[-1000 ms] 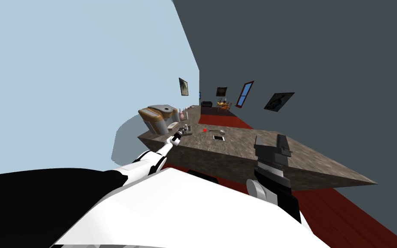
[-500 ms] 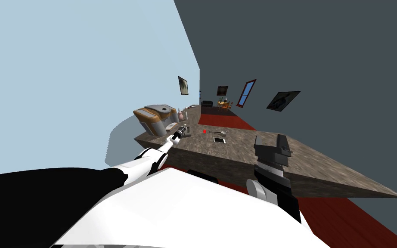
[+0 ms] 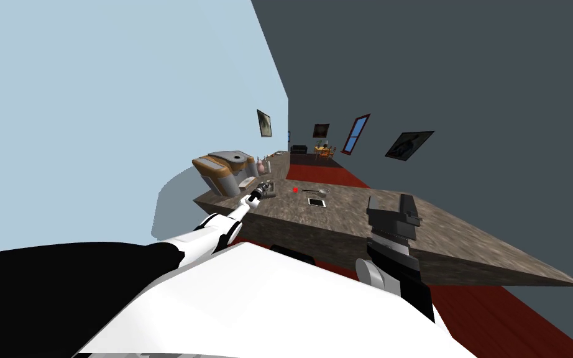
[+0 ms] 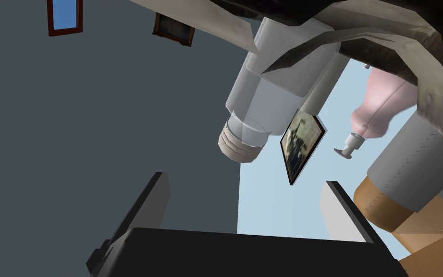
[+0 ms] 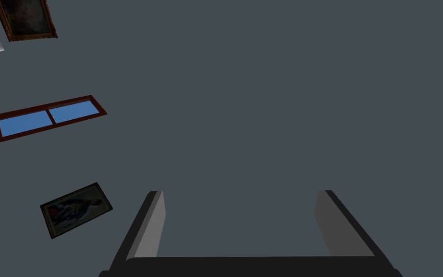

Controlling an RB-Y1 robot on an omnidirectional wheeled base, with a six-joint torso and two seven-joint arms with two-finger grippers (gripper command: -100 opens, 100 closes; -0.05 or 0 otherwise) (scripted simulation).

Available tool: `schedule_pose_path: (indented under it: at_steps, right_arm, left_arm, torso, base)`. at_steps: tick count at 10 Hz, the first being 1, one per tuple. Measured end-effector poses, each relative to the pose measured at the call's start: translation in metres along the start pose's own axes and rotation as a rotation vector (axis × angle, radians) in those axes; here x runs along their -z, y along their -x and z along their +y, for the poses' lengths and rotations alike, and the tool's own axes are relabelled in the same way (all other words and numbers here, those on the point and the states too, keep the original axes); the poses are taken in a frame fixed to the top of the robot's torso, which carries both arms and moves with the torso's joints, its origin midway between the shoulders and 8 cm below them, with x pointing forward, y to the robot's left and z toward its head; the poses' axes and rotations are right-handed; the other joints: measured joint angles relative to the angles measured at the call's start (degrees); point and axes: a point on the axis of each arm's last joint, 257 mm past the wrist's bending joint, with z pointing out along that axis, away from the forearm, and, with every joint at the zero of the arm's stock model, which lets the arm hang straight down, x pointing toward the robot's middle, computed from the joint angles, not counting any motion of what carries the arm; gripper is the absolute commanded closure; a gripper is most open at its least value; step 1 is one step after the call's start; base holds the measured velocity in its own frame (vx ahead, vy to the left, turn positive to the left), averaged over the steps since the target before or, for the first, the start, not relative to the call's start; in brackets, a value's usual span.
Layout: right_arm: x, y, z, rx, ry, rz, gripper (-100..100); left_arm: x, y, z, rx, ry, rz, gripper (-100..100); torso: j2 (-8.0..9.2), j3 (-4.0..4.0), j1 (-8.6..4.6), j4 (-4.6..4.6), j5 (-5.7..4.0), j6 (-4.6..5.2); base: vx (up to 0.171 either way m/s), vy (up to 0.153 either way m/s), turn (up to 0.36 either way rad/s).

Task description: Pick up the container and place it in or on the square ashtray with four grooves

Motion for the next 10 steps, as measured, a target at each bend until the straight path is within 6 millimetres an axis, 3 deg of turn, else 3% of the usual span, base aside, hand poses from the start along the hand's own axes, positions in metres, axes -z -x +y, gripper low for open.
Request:
schedule_pose_path:
  at_steps: [4, 8, 9, 10]
  right_arm:
    - [0.0, 0.0, 0.0, 0.0, 0.0, 0.0, 0]
    - [0.0, 0.0, 0.0, 0.0, 0.0, 0.0, 0]
    - [0.0, 0.0, 0.0, 0.0, 0.0, 0.0, 0]
    - [0.0, 0.0, 0.0, 0.0, 0.0, 0.0, 0]
  left_arm:
    - [-0.008, 0.031, 0.029, -0.005, 0.04, -0.012, -100]
    - [-0.017, 0.076, 0.06, -0.005, 0.088, -0.034, -100]
    - [-0.017, 0.077, 0.061, -0.003, 0.09, -0.034, 0]
    - [-0.017, 0.077, 0.061, -0.003, 0.09, -0.034, 0]
  torso:
    - [0.3, 0.17, -0.08, 0.07, -0.02, 0.03]
    - [0.34, 0.2, -0.1, 0.08, -0.02, 0.01]
    - [0.2, 0.13, -0.04, 0.05, -0.01, -0.02]
    - [0.09, 0.06, 0.0, 0.02, 0.0, -0.01]
  base:
    - [-0.074, -0.021, -0.122]
    - [-0.072, -0.025, -0.121]
    - [-0.007, -0.003, 0.005]
    - [0.0, 0.0, 0.0]
